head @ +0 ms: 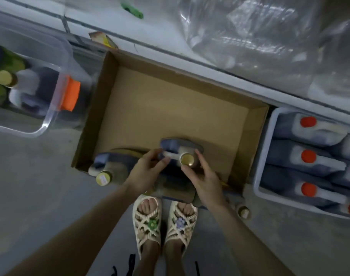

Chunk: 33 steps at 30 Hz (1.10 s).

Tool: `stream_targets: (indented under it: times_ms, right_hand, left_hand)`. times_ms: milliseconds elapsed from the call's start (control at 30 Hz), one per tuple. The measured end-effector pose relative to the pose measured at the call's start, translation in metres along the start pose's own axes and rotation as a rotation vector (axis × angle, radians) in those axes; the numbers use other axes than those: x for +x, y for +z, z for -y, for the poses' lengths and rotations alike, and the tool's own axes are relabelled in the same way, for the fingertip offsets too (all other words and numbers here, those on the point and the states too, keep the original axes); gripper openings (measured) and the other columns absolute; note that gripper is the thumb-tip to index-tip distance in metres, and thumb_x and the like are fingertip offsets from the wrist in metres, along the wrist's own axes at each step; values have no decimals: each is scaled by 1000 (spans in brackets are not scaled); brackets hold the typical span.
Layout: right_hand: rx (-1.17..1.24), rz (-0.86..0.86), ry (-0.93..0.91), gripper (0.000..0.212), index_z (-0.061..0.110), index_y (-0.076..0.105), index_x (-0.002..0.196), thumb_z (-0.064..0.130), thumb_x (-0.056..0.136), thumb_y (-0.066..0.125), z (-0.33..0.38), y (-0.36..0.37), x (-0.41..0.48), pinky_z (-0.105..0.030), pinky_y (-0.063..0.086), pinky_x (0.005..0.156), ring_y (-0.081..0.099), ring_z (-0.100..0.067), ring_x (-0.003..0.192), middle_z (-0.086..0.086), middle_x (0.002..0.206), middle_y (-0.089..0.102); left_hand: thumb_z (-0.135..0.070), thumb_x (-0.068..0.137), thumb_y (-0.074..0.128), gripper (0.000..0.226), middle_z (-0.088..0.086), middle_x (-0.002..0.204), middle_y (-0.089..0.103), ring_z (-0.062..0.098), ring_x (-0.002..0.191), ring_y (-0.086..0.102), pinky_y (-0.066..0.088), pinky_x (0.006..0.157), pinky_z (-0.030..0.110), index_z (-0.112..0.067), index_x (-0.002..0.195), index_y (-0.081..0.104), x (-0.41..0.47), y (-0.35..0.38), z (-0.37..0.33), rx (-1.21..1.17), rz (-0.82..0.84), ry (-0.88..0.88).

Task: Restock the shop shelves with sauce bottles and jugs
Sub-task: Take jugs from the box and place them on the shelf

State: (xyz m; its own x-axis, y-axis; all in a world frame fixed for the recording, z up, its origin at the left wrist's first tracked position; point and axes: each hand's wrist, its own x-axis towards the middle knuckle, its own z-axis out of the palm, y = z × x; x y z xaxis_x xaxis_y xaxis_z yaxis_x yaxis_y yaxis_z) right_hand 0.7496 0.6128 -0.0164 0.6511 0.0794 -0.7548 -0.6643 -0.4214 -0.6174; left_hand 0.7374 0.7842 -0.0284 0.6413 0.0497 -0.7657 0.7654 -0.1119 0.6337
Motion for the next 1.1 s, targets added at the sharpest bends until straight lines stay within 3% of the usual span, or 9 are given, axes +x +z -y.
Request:
stream_targets:
  times_ms: [67, 133, 267, 333, 500, 600, 700, 933, 1100]
  right_hand:
    - [15, -22, -19, 85, 41, 32, 146, 68, 70, 58, -5, 4, 5, -37, 31, 115, 26, -11, 143, 9, 156, 28]
    - [32, -44, -42, 76, 47, 34, 141, 68, 71, 56, -3, 5, 13, -35, 33, 114, 30, -9, 141, 10, 154, 31]
    - [44, -69, -92, 51, 42, 36, 132, 54, 85, 51, 18, -2, 40, -5, 33, 96, 39, 1, 124, 18, 137, 43]
    - [42, -81, -95, 43, 39, 36, 132, 47, 92, 51, 27, -5, 59, -3, 32, 86, 38, 2, 115, 18, 126, 41]
    - [7, -87, -91, 54, 30, 38, 142, 50, 93, 48, 39, -12, 105, -19, 30, 90, 38, -3, 112, 10, 130, 42]
    - [71, -39, -104, 44, 32, 45, 132, 49, 91, 51, 42, -18, 126, -12, 35, 75, 48, 2, 98, 13, 119, 48]
    - [85, -66, -144, 36, 30, 56, 114, 55, 88, 53, 45, -23, 146, -25, 46, 81, 57, -6, 95, 7, 108, 60]
    - [89, -116, -249, 50, 21, 62, 107, 63, 84, 49, 64, -38, 123, -24, 46, 77, 61, -8, 90, 3, 101, 65]
    - [126, -188, -299, 37, 19, 64, 103, 52, 92, 50, 128, -66, 49, -7, 43, 65, 59, 7, 79, 6, 98, 66]
  left_hand:
    - [-30, 95, 56, 37, -4, 122, 61, 9, 114, 57, 46, 100, 31, -23, 130, 51, 7, 2, 9, -4, 15, -8]
    - [-29, 96, 53, 44, -1, 135, 53, 13, 126, 49, 39, 109, 36, -22, 138, 46, 16, 3, 11, -21, 15, 1]
    - [-43, 93, 54, 55, 1, 136, 54, 12, 128, 48, 35, 112, 38, -17, 140, 44, 42, -3, -3, -32, 56, 119]
    - [-49, 91, 53, 55, 0, 129, 58, 11, 122, 53, 40, 108, 38, -17, 136, 47, 57, -5, -12, -12, 89, 136]
    - [-35, 96, 51, 16, 6, 100, 65, 16, 97, 61, 48, 92, 39, -21, 100, 58, 99, 4, -19, 24, 25, 189]
    - [-39, 97, 47, 33, 7, 91, 62, 14, 84, 58, 46, 80, 28, -7, 100, 57, 120, 9, -21, 69, -35, 199]
    - [-50, 97, 38, 45, 4, 93, 62, 16, 86, 58, 44, 79, 30, -10, 101, 59, 136, 9, -37, 80, -67, 170]
    - [-49, 97, 37, 38, -3, 76, 56, 8, 67, 54, 39, 60, 23, -19, 81, 53, 110, 6, -75, 89, -37, 220]
    - [-47, 97, 40, 44, -4, 67, 51, -1, 53, 47, 35, 50, 12, -14, 74, 54, 37, 1, -144, 144, -73, 327]
